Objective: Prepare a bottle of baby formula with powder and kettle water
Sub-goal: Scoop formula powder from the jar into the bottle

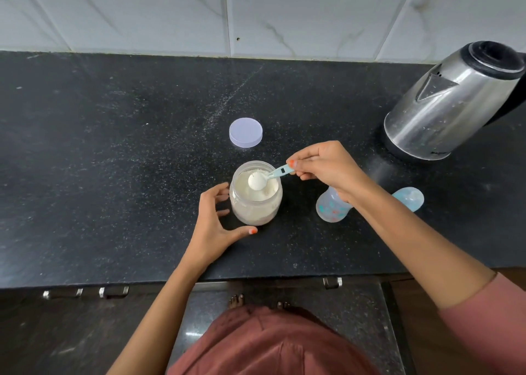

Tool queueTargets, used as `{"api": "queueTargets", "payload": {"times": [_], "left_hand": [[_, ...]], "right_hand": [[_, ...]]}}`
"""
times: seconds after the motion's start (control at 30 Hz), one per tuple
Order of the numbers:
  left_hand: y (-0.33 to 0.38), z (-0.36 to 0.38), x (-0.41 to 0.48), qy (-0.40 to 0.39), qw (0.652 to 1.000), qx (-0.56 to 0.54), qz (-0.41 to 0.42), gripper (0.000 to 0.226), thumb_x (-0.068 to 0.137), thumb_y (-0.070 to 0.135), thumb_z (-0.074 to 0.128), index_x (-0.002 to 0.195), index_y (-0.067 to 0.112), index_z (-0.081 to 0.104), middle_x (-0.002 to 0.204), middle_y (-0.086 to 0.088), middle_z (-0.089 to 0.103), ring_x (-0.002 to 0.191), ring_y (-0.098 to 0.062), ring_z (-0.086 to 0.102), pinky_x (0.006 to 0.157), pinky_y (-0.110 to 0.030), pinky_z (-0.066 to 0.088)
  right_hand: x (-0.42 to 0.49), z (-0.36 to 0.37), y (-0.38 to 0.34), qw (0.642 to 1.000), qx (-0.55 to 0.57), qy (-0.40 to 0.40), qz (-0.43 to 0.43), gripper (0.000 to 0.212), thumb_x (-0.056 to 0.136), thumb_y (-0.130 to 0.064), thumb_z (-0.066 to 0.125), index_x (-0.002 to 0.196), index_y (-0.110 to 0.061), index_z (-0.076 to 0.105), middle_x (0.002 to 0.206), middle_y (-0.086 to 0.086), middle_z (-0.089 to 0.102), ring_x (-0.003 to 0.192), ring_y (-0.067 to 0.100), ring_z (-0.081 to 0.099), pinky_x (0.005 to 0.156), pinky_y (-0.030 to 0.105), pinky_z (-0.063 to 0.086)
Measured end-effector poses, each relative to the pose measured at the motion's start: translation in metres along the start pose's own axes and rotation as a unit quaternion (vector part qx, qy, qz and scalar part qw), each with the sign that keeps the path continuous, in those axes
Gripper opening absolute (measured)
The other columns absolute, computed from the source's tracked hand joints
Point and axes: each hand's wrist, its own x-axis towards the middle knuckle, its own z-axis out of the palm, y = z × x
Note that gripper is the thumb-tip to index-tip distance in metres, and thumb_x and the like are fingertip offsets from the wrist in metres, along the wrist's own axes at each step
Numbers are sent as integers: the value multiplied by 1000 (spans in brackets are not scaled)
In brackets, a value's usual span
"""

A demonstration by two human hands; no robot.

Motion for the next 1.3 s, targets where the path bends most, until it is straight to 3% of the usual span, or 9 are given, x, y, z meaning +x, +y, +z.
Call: {"api": "queueTargets", "payload": {"times": [0.1,0.2,0.37,0.53,0.67,0.8,0.97,1.13,1.3], "left_hand": [[0,3,-16,46,998,8,-35,72,57,6,85,108,23,39,98,3,44,84,-4,49,68,-13,45],[3,9,-34,11,998,14,-62,49,64,3,80,90,24,44,75,2,51,59,-1,49,57,-12,41],[23,36,-50,-117,991,13,-57,22,74,5,74,82,19,58,70,5,60,61,-1,54,62,-16,46],[49,75,-28,-108,994,-12,-2,35,76,7,72,100,25,54,96,7,63,86,-1,59,82,-12,47],[64,104,-2,-101,995,4,13,64,72,18,76,127,19,43,123,11,48,115,-1,47,100,-15,37],[69,127,14,-111,994,3,-4,82,68,24,79,136,17,33,139,5,42,128,-7,37,105,-21,29],[80,143,20,-113,993,-35,-11,79,68,19,80,133,20,35,123,16,45,114,4,40,86,1,30],[79,147,23,-95,995,-42,-6,65,71,18,77,126,23,43,115,15,52,102,8,46,83,4,34],[80,138,17,-82,996,-38,4,61,70,17,78,118,32,45,114,15,56,105,4,50,84,2,35]], "right_hand": [[2,-1,2,1000,2,-9,6,13,83,-5,63,94,-5,69,72,1,65,65,6,58,64,15,53],[3,-3,2,1000,4,-20,8,10,83,-5,63,90,-8,70,72,0,64,64,6,58,64,15,54],[4,-7,1,999,8,-39,3,11,83,-5,63,92,-7,70,72,-1,64,64,6,58,59,11,53],[9,-12,-1,999,4,-50,-6,12,83,-6,63,94,-6,69,72,0,64,65,6,58,63,14,53],[9,-17,-4,998,17,-65,-5,11,84,-6,63,93,-6,69,75,1,66,66,5,60,60,10,53],[10,-20,-6,997,22,-72,5,10,83,-7,63,92,-8,69,79,2,67,70,6,62,62,12,53],[12,-22,-7,997,22,-77,11,12,83,-7,63,94,-8,68,80,1,68,72,6,63,69,16,54],[13,-24,-6,997,28,-76,11,15,83,-7,63,98,-6,68,81,2,68,73,7,63,72,18,54],[13,-25,-6,997,28,-75,11,15,84,-7,63,98,-6,68,81,3,67,74,7,62,72,19,54]]}}
